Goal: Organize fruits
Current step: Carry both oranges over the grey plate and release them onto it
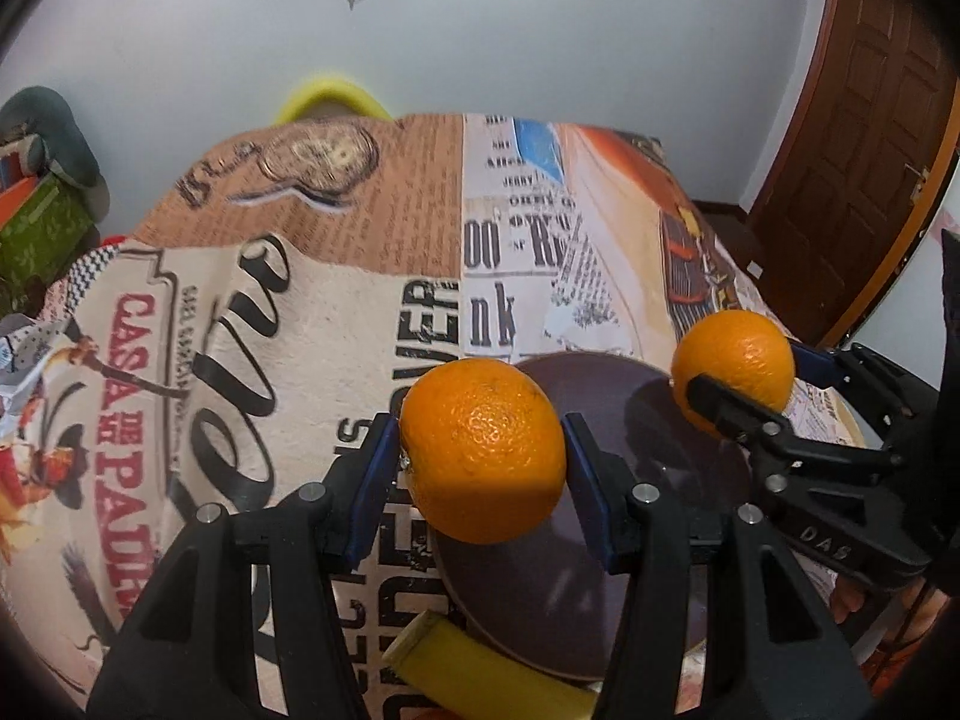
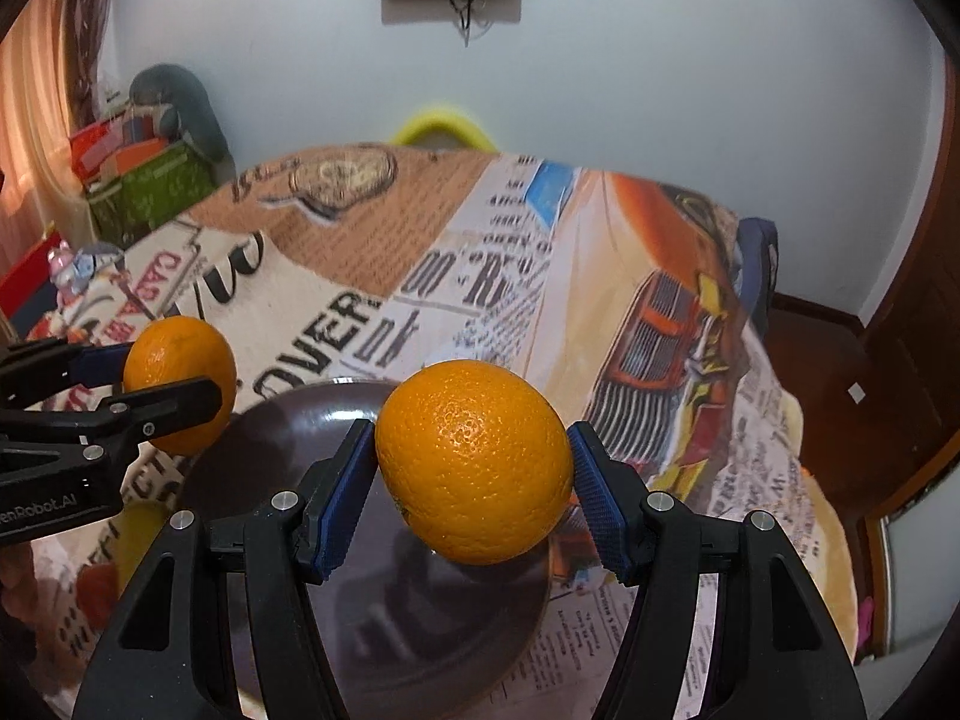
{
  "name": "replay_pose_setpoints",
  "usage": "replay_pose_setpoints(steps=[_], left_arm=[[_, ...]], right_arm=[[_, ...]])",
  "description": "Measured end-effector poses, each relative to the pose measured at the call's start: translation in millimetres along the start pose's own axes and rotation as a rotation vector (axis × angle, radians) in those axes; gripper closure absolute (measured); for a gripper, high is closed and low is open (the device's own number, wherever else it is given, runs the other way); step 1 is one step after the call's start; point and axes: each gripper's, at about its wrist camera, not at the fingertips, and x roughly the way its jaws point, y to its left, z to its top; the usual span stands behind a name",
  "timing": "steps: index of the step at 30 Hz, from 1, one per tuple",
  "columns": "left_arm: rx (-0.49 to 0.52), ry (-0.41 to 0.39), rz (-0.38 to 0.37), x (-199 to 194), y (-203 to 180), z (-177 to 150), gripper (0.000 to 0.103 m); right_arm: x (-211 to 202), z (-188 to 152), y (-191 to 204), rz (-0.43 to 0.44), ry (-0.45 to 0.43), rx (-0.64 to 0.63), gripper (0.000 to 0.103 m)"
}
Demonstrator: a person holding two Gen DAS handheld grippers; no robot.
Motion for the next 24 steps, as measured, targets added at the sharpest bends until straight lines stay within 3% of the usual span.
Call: replay_pose_setpoints(steps=[9, 17, 21, 24], left_arm=[[0.011, 0.072, -0.003, 25.8, -1.3, -3.2, 0.048], [0.026, 0.071, 0.001, 26.8, -5.3, -4.3, 0.048], [0.008, 0.083, -0.049, 22.5, -6.9, -4.6, 0.043], [0.02, 0.054, -0.031, 11.4, -11.2, -5.4, 0.043]], right_arm=[[34.6, -9.0, -4.7, 0.027, 0.098, 0.005, 0.042], [33.6, -9.5, -0.7, 0.034, 0.109, -0.023, 0.04], [29.6, -12.6, -0.4, 0.054, 0.116, -0.031, 0.039], [23.8, -15.8, 0.5, 0.067, 0.121, -0.026, 0.039]])
